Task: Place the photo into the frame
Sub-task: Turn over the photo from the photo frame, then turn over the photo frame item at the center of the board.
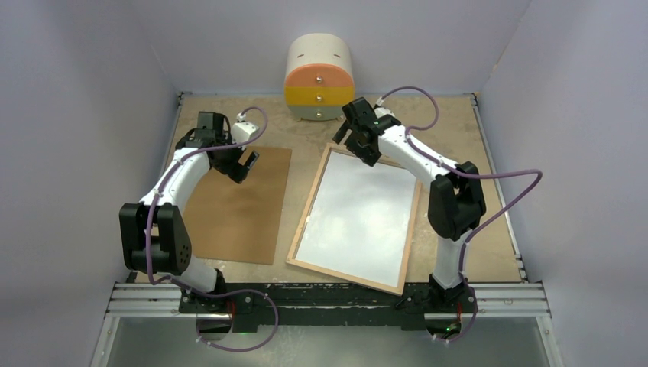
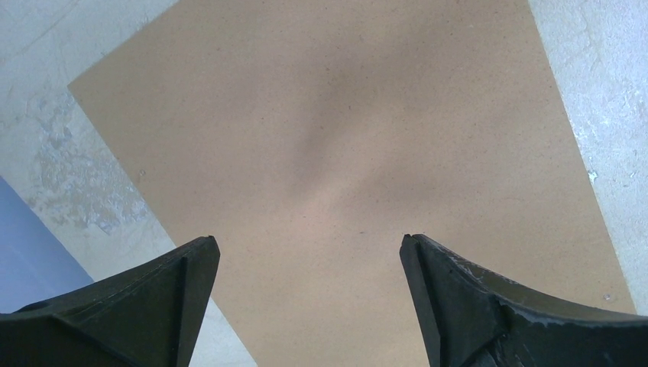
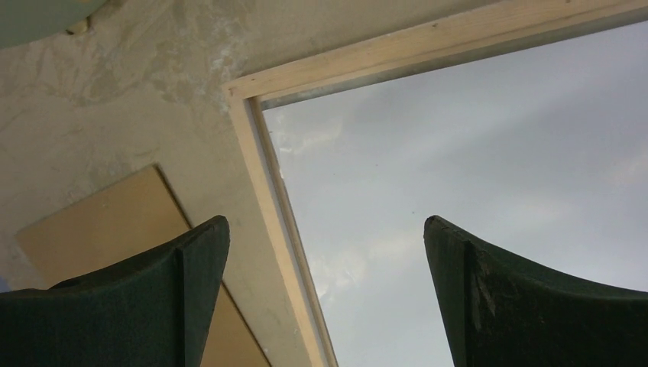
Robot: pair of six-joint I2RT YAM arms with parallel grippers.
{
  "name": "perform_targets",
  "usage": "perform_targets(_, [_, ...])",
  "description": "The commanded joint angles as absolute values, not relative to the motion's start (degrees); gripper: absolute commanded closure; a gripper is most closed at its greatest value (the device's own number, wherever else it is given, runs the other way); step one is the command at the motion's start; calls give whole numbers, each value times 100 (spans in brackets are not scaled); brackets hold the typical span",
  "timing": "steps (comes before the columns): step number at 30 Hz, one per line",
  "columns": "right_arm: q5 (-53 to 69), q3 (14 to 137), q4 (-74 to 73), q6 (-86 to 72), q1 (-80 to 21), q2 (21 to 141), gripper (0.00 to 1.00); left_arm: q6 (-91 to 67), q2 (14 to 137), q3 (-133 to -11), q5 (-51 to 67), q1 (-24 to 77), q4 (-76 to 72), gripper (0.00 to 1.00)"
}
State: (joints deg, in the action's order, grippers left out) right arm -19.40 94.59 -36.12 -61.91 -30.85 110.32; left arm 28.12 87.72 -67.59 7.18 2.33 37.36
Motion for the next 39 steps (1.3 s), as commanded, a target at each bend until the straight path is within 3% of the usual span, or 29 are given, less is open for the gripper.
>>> perform_targets(1, [-1758, 9150, -2566, -5706, -3120, 10483, 1, 2881, 8778, -6991, 641, 199, 3700, 3])
perform_targets(5, [-1368, 8824, -1868, -5566, -3299, 10330, 1, 2955, 8897, -7165, 657, 7, 3719, 2])
perform_targets(8, [-1304, 9186, -2049, -5495, -3751, 10647, 1, 3108, 9212, -7560, 719, -684, 3757, 3])
perform_targets(17, [-829, 10122, -2039, -5510, -4852, 11937, 1, 3311, 10324, -8181, -434, -2338, 3179, 12])
perform_targets(23, [-440, 10165, -1965, -5653, -4913, 12302, 1, 3287, 10503, -7334, -1081, -2412, 2323, 18])
perform_targets(39, [191, 9776, -1648, -6229, -4919, 12867, 1, 3142, 10593, -6315, 258, -2373, 2590, 19])
